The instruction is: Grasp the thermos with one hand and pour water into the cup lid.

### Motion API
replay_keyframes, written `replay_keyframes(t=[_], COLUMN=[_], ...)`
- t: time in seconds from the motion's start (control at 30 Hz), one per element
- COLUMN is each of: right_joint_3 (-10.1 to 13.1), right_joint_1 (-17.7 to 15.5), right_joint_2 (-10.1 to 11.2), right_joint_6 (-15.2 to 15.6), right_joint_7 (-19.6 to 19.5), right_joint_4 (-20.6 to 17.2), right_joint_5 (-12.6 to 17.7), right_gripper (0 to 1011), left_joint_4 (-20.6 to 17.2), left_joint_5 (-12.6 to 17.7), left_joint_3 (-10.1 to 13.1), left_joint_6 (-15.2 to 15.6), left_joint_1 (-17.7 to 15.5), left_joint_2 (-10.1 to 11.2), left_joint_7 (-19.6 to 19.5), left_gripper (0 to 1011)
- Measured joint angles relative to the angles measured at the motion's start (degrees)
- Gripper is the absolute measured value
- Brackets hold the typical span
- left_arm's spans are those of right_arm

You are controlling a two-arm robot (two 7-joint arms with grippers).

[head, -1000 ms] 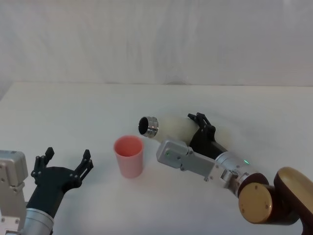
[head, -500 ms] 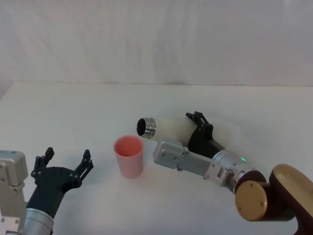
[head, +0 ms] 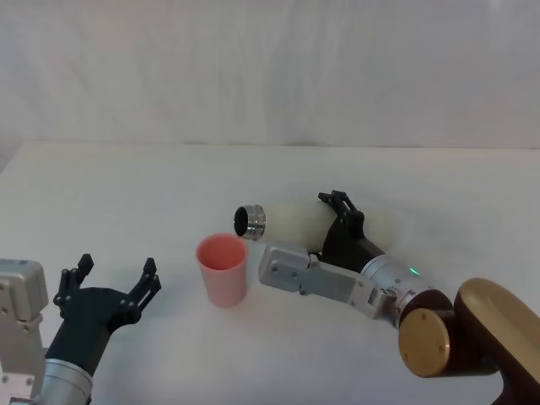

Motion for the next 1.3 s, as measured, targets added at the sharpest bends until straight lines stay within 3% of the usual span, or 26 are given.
replay_keyframes(t=[1.3], right_joint_3=[-2.93], right_joint_1=[4.01], right_joint_2=[-1.7], right_joint_6=[0.11], right_joint_7=[-0.87], right_joint_4=[4.64], right_joint_5=[-5.55], right_gripper=[958], left_joint_4=[0.0], left_joint_5=[0.0], left_joint_3=[0.0], left_joint_6=[0.0], left_joint_1=[0.0], left_joint_2=[0.0], left_joint_7=[0.0], left_gripper=[1001])
